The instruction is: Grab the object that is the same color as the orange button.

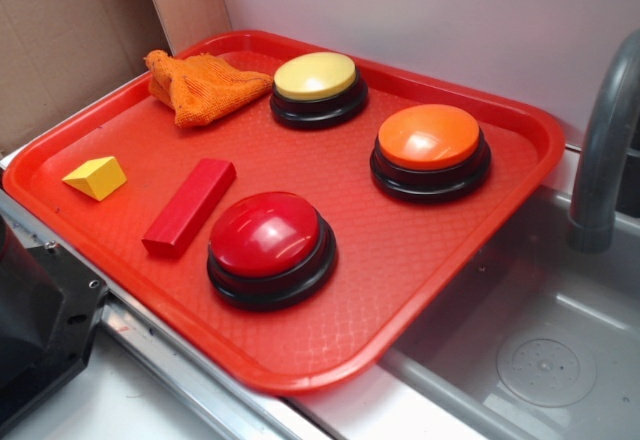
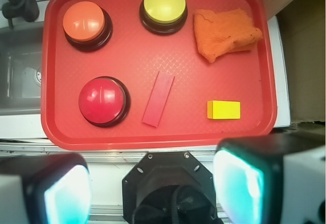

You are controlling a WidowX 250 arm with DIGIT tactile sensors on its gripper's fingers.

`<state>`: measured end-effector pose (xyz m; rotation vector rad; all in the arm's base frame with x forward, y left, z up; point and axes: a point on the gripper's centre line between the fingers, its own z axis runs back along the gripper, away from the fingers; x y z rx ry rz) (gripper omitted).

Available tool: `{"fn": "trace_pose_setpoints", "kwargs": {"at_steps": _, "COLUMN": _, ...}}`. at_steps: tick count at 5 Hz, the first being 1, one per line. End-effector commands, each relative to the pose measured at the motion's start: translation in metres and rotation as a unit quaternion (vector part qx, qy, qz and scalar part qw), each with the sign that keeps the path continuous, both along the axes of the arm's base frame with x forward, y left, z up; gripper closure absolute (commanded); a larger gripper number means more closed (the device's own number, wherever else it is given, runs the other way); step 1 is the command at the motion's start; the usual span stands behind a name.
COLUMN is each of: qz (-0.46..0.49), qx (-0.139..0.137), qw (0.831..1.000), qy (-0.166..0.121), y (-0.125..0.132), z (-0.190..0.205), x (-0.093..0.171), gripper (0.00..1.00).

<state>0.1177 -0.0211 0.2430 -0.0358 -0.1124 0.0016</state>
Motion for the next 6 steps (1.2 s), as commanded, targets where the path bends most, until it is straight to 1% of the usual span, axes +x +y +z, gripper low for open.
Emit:
{"fn": "trace_pose_setpoints", "kwargs": {"at_steps": 1, "qz": 0.0, "qx": 0.0, "qw": 1.0, "qy": 0.0, "y": 0.0, "z": 0.0, "x": 0.0, "gripper": 0.0}}
{"fn": "trace_pose_setpoints", "kwargs": {"at_steps": 2, "qz": 0.122, "qx": -0.026, "qw": 0.99, "qy": -0.065, "y": 0.002, "z": 0.001, "x": 0.024, "gripper": 0.0}}
{"fn": "trace_pose_setpoints", "kwargs": {"at_steps": 3, "qz": 0.245, "qx": -0.045, "qw": 0.965, "qy": -0.086, "y": 0.004, "z": -0.004, "x": 0.046, "gripper": 0.0}}
{"fn": "trace_pose_setpoints", "kwargs": {"at_steps": 4, "qz": 0.363, "qx": -0.042, "qw": 0.925, "qy": -0.103, "y": 0.014, "z": -0.018, "x": 0.069, "gripper": 0.0}}
{"fn": "trace_pose_setpoints", "kwargs": {"at_steps": 5, "qz": 0.477, "qx": -0.03, "qw": 0.873, "qy": -0.093, "y": 0.035, "z": -0.041, "x": 0.087, "gripper": 0.0}}
{"fn": "trace_pose_setpoints", "kwargs": {"at_steps": 6, "qz": 0.564, "qx": -0.025, "qw": 0.821, "qy": -0.088, "y": 0.054, "z": -0.061, "x": 0.097, "gripper": 0.0}}
